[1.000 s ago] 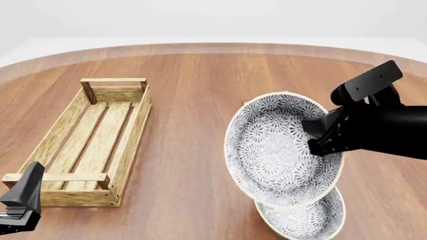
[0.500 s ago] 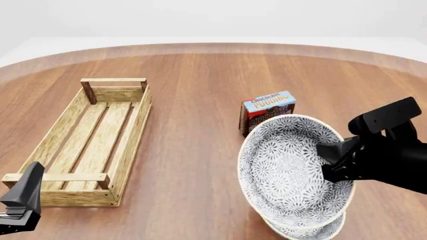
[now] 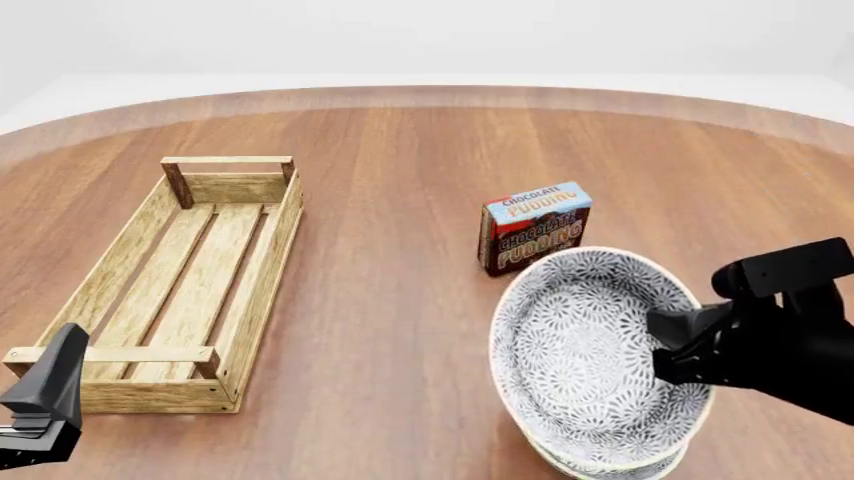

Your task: Stack the left bowl on the right bowl and place them in the tray.

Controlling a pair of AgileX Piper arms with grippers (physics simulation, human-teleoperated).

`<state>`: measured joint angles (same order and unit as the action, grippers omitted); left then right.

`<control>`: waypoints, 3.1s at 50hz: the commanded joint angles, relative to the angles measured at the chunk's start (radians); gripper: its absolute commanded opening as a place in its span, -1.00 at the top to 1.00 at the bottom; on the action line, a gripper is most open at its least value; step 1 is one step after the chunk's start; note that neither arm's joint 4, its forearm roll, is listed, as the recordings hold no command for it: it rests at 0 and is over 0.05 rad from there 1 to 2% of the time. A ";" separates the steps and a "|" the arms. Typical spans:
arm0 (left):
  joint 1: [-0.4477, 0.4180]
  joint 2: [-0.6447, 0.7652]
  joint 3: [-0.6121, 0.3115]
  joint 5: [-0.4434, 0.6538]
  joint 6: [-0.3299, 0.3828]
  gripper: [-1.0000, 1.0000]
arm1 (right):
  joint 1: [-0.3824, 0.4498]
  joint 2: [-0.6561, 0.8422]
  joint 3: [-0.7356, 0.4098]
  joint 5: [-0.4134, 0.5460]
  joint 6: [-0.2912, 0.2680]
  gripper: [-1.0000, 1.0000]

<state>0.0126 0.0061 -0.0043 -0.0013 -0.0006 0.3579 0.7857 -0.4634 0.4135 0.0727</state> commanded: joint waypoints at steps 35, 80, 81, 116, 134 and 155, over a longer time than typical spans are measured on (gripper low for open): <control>0.002 0.000 0.000 0.000 0.000 -1.00 | -0.099 0.109 0.128 -0.206 0.042 1.00; 0.003 0.000 0.000 0.000 0.000 -1.00 | -0.143 0.166 0.222 -0.322 0.053 -1.00; 0.004 0.000 0.000 0.000 0.000 -1.00 | -0.141 0.160 0.219 -0.317 0.055 -1.00; 0.005 0.000 0.000 0.000 0.000 -1.00 | -0.212 -0.121 -0.063 0.095 -0.031 -1.00; 0.006 0.000 0.000 0.000 0.000 -1.00 | -0.208 -0.140 0.223 -0.071 0.059 -1.00; 0.007 0.000 0.000 0.000 0.000 -1.00 | -0.146 -0.072 0.378 -0.266 0.150 -1.00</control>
<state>0.0188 0.0062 -0.0044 -0.0009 -0.0004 0.1835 0.6657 -0.1558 0.2518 0.1835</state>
